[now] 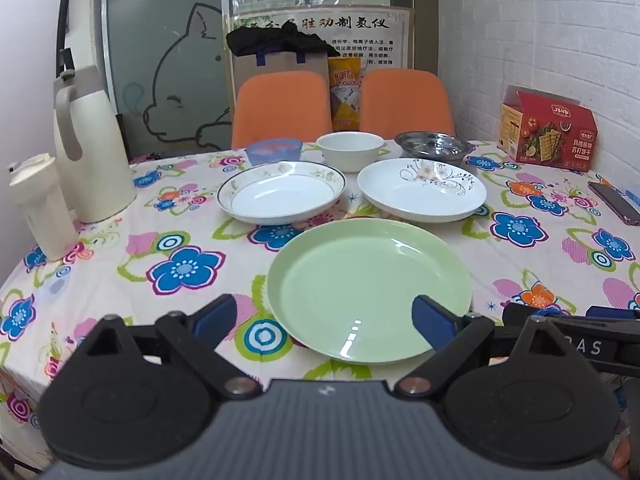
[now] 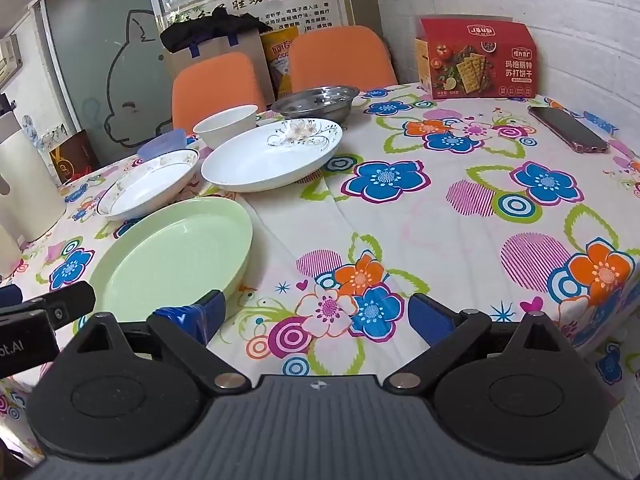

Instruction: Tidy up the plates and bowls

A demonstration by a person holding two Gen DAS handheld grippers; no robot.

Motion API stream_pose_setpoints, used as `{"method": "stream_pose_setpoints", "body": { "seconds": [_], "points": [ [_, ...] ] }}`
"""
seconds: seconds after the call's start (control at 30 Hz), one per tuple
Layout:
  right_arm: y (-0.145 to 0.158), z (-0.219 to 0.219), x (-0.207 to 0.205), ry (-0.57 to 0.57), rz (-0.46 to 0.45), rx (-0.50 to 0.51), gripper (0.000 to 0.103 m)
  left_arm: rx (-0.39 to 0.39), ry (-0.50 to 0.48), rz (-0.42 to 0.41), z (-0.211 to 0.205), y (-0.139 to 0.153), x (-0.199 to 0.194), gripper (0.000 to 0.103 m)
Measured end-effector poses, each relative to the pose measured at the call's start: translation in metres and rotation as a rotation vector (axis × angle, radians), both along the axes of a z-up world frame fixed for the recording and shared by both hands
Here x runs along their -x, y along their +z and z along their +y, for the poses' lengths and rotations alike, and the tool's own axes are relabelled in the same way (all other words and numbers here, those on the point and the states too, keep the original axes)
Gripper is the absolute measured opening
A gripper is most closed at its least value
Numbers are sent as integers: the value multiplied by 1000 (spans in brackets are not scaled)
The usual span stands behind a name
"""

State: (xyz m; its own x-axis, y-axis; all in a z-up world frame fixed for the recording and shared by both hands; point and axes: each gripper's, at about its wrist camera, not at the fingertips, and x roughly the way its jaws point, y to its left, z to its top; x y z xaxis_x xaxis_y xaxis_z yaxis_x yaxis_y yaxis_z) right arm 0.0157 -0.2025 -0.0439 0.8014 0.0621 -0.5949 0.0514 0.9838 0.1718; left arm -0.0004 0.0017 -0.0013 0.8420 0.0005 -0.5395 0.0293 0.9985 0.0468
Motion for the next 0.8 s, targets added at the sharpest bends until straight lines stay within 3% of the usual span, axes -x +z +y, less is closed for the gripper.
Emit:
{"method": "stream_pose_setpoints", "body": {
  "seconds": [0.8],
  "points": [
    [-3, 1, -6, 15, 11, -1, 86, 11, 5, 17, 3, -1, -4, 93]
  ]
}}
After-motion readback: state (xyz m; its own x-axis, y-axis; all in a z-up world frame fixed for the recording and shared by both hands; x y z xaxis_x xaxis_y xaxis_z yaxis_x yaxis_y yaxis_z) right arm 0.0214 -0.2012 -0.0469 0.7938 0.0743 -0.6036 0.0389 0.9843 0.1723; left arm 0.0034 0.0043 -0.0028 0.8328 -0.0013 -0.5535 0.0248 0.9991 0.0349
